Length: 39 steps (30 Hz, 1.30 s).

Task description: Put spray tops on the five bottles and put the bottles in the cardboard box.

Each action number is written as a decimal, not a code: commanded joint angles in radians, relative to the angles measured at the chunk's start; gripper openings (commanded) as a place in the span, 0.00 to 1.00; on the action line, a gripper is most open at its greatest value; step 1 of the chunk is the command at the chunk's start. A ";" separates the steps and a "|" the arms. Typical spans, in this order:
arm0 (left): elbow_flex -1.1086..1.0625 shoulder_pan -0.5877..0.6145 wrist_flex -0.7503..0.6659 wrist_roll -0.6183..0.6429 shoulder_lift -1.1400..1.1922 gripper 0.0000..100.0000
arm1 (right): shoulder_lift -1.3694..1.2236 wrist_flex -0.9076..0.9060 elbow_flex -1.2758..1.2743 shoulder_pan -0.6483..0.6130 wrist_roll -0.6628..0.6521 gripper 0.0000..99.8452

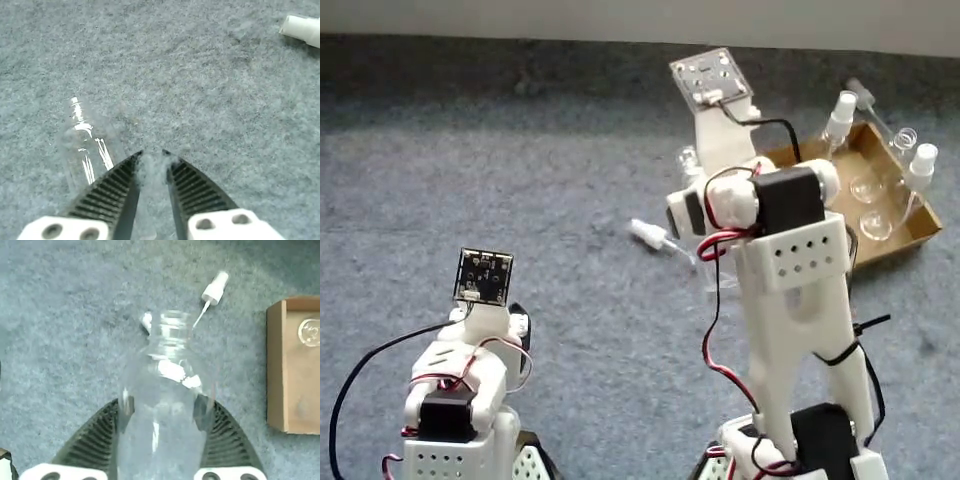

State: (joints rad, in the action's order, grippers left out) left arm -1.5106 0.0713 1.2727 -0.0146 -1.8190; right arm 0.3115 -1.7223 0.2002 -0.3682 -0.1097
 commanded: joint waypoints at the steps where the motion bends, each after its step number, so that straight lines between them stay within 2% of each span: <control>1: 0.007 -0.016 -0.005 -0.006 -0.004 0.01 | 0.094 0.093 -0.177 0.016 -0.011 0.06; 12: 0.005 -0.016 -0.005 -0.006 -0.004 0.01 | 0.300 0.427 -0.751 0.016 -0.014 0.06; 17: 0.005 -0.016 -0.005 -0.006 -0.004 0.01 | 0.389 0.547 -0.964 0.016 -0.169 0.06; 21: 0.005 -0.016 -0.005 -0.006 -0.004 0.01 | 0.426 0.619 -1.113 0.016 -0.180 0.06; 29: 0.005 -0.018 -0.005 -0.006 -0.004 0.01 | 0.430 0.831 -1.351 0.016 -0.180 0.06; 32: 0.005 -0.018 -0.005 -0.006 -0.004 0.01 | 0.430 0.846 -1.391 0.016 -0.184 0.07; 39: 0.005 -0.018 -0.006 -0.006 -0.004 0.01 | 0.440 0.843 -1.429 0.016 -0.186 0.17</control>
State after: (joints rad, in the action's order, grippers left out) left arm -1.5106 0.0713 1.2727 -0.0146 -1.8190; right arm 0.7165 -0.8938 -1.2359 -0.3667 -0.2846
